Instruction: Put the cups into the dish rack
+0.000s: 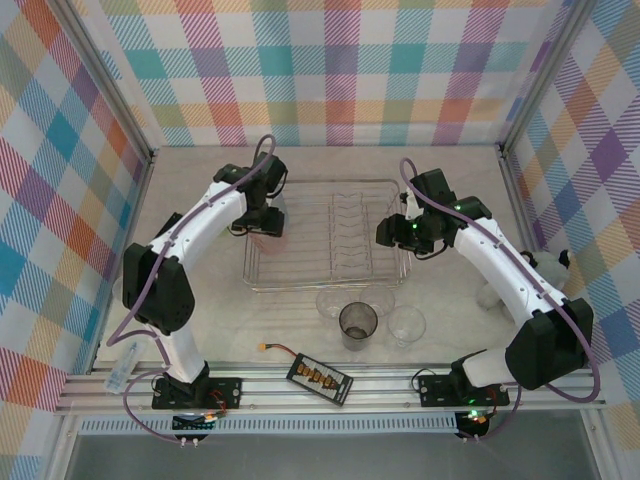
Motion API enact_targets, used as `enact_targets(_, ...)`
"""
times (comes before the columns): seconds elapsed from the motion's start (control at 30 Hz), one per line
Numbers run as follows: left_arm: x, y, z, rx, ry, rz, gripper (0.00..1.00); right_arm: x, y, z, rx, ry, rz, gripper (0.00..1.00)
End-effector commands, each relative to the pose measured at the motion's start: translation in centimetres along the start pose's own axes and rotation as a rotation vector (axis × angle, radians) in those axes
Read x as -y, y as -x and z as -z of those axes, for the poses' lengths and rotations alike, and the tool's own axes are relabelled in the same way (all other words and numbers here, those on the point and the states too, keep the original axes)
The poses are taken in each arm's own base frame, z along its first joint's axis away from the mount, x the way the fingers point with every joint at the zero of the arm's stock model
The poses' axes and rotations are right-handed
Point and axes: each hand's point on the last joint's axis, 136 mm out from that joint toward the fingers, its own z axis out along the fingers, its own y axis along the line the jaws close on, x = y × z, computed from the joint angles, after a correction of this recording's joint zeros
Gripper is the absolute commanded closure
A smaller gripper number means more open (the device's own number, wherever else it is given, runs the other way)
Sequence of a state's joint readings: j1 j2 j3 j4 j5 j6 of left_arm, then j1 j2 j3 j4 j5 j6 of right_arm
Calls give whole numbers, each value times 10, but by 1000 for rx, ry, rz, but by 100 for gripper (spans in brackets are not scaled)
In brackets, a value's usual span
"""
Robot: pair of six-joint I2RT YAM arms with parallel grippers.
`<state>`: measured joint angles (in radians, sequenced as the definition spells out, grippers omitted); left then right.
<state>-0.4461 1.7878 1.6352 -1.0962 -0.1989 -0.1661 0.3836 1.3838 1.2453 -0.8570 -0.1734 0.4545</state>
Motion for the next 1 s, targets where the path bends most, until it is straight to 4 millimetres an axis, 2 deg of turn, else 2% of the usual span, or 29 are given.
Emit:
enact_targets(0.0, -6, 9, -1, 34, 58, -15, 100, -12, -4, 8, 6, 68, 35, 41)
enact_targets(0.13, -5, 12, -5, 39, 65, -14, 97, -17, -5, 11, 4, 95, 42, 41)
enact_targets(0.2, -5, 12, -6, 39, 69, -11, 92, -17, -5, 13, 4, 96, 45, 40)
enact_targets(0.4, -5, 12, -10, 37, 94, -19, 58, -23, -7, 20, 6, 119, 56, 38)
enact_targets(0.5, -3, 13, -10, 45, 95, -19, 46, -29, -11, 22, -19, 147, 67, 38)
enact_targets(0.57, -3, 13, -10, 42, 96, -15, 34, -32, -14, 24, -34, 158, 72, 38)
enact_targets(0.7, -2, 12, -7, 54, 95, -5, 14, -36, -28, 26, -64, 149, 96, 38)
enact_targets(0.83, 2, 13, -2, 61, 66, 6, 9, -42, -52, 24, -130, 135, 138, 38)
enact_targets(0.9, 3, 15, 2, 65, 53, 16, 0, -44, -62, 23, -152, 126, 160, 38)
enact_targets(0.97, 5, 16, 6, 74, 40, 26, 0, -47, -71, 22, -175, 118, 179, 38)
